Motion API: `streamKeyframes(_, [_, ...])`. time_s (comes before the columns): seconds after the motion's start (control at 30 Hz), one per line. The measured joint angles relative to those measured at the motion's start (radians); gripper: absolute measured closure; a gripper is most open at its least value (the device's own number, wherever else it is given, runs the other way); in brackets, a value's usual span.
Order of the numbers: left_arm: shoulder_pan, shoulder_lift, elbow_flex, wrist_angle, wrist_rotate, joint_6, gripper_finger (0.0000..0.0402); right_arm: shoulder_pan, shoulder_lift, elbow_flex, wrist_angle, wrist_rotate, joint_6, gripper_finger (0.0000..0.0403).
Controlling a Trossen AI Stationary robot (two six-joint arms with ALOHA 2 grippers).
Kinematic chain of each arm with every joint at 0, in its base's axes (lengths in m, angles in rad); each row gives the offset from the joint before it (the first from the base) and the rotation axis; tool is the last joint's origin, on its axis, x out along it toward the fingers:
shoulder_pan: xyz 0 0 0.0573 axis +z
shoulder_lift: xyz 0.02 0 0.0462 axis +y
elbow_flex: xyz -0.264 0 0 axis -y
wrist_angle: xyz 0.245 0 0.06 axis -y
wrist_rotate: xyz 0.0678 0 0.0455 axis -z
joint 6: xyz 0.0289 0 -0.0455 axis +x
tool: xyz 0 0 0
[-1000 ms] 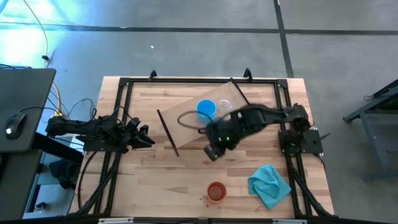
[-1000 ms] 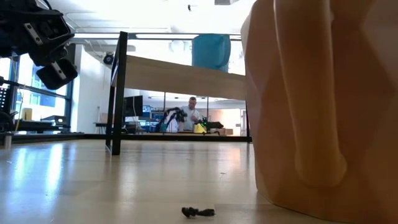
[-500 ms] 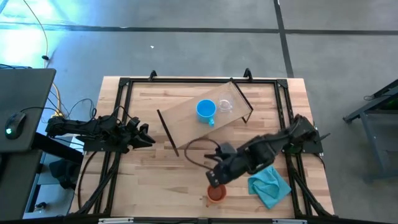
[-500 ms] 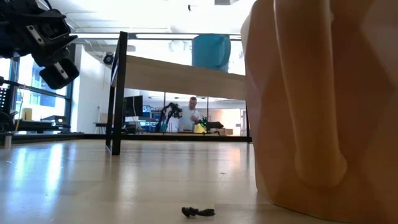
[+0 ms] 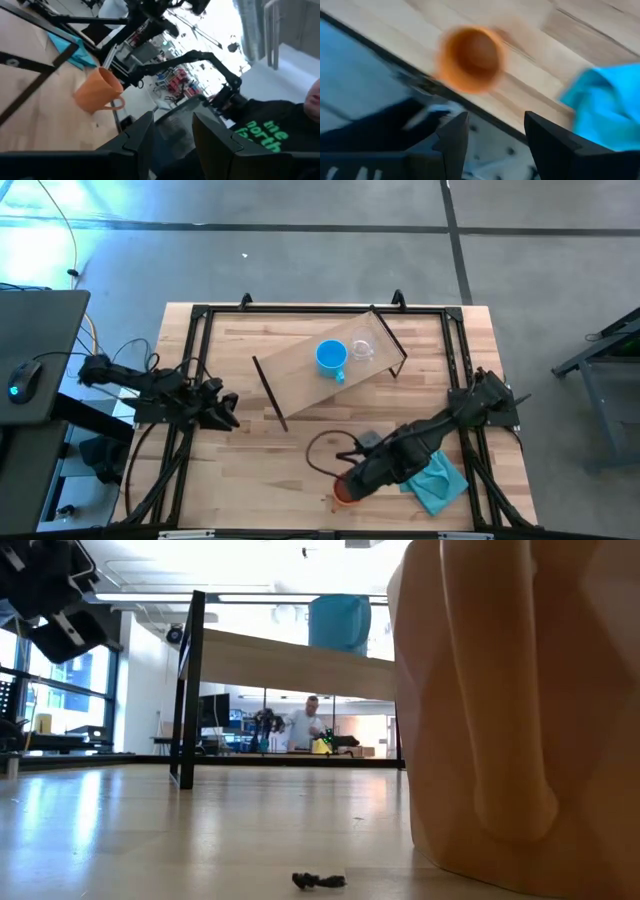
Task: Stack small to large cups/mugs on shelf
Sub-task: Put the orange mug on the shelf
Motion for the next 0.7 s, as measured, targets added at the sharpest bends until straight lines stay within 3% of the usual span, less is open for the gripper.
streamKeyframes(0.23, [-0.231, 0.174, 0.0, 0.107, -0.212, -0.105, 0.0277, 0.031, 0.0, -0.074, 0.002, -0.003, -0.013, 0.0219])
streamKeyframes(0.4, [-0.363, 0.38, 0.0, 0.36, -0.388, -0.108, 0.0277, 0.031, 0.0, -0.153, 0.084, 0.002, -0.049, 0.0219])
streamKeyframes(0.53, [-0.429, 0.575, 0.033, 0.489, -0.452, -0.107, 0.0277, 0.031, 0.0, -0.219, 0.152, 0.007, -0.069, 0.0219])
streamKeyframes(0.7, [-0.459, 0.803, 0.162, 0.497, -0.455, -0.048, 0.0277, 0.031, 0.0, -0.288, 0.212, 0.041, -0.071, 0.0219])
